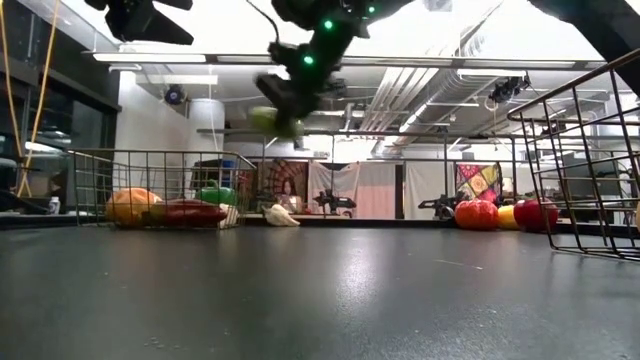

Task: Sort produce into baskets
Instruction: Put the green cucumber into the top wire basket, then put the white garlic into the top wire basket

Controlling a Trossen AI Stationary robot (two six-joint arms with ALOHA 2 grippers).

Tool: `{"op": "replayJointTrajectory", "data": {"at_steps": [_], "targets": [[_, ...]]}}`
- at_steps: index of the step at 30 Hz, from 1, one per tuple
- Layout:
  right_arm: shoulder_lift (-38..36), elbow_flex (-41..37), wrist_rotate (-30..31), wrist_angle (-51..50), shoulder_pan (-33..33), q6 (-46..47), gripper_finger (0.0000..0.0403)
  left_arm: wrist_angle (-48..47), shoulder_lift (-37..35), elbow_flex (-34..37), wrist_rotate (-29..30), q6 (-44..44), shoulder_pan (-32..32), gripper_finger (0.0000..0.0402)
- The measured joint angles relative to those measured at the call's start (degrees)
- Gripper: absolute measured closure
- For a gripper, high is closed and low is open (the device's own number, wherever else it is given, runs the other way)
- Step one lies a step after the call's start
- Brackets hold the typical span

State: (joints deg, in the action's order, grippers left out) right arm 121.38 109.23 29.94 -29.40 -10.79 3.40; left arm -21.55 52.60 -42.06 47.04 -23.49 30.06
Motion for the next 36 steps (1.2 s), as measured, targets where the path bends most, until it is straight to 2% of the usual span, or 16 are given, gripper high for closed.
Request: {"op": "replayJointTrajectory", "data": {"at_steps": [3, 5, 11, 17, 20, 25, 27, 31, 36], "targets": [[1.5, -0.7, -11.9, 11.5, -0.3, -0.3, 0.0270, 1.0, 0.0, 0.0, 0.3, 0.0, 0.0, 0.0044], [3.0, -1.3, -16.4, 17.6, -0.5, 0.6, 0.0270, 1.5, 0.0, 0.0, 0.3, 0.3, 0.0, 0.0044], [7.0, -1.3, -16.8, 27.1, -1.8, 3.0, 0.0265, 1.5, 0.0, 0.0, 0.4, 1.3, 0.0, 0.0044], [8.1, -1.4, -20.6, 26.9, -3.2, 3.6, 0.0152, 1.3, 0.0, 0.0, 0.2, 2.1, 0.0, 0.0044], [8.1, -1.4, -21.8, 28.2, -3.8, 5.6, 0.0117, 1.3, 0.0, 0.0, 0.2, 2.1, 0.0, 0.0044], [8.1, -1.4, -29.6, 30.4, -4.6, 5.0, 0.0103, 1.6, 0.0, 0.0, 0.2, 2.1, 0.0, 0.0044], [8.0, -1.4, -30.8, 30.1, -4.7, 3.3, 0.0102, 1.7, 0.0, 0.0, 0.2, 2.1, 0.0, 0.0044], [6.0, -1.4, -29.8, 26.9, -5.1, -1.3, 0.0101, 1.7, 0.0, 0.0, -0.9, 2.1, 0.0, 0.0044], [-1.3, -1.3, -24.4, 16.0, -7.3, -5.9, 0.0101, 0.2, 0.0, 0.0, -1.9, 1.6, 0.0, 0.0044]]}}
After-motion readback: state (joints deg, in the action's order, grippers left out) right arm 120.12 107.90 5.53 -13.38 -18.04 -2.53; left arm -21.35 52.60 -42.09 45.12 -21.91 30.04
